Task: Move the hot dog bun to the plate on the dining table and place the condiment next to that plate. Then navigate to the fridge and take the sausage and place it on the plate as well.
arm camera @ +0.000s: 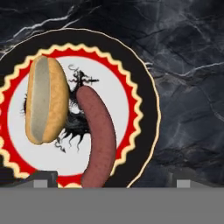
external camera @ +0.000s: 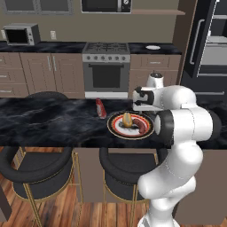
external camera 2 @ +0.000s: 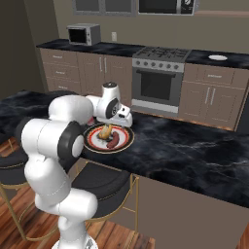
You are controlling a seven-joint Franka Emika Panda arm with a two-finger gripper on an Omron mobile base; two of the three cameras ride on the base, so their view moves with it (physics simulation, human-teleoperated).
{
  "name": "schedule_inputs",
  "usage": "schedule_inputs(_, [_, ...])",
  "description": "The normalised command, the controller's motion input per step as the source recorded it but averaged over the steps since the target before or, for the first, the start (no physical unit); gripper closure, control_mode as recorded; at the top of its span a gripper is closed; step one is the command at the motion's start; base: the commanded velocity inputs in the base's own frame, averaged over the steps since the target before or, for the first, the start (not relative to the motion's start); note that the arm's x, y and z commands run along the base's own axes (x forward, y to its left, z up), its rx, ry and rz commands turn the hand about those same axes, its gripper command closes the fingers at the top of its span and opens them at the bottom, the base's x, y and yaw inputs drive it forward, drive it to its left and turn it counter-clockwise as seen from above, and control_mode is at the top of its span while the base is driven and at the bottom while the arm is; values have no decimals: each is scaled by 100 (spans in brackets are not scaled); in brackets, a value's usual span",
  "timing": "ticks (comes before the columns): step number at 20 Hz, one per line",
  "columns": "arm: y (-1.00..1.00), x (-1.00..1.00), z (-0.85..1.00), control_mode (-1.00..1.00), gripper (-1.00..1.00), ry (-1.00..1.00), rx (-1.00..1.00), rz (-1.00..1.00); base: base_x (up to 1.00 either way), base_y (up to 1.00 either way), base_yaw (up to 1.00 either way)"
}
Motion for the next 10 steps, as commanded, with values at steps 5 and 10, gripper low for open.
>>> schedule_inputs(5, [-3,-40,67,-100,-100,0,0,0,0,0,0])
schedule_inputs(10, [0,-64,57,-100,-100,-11,0,0,0,0,0])
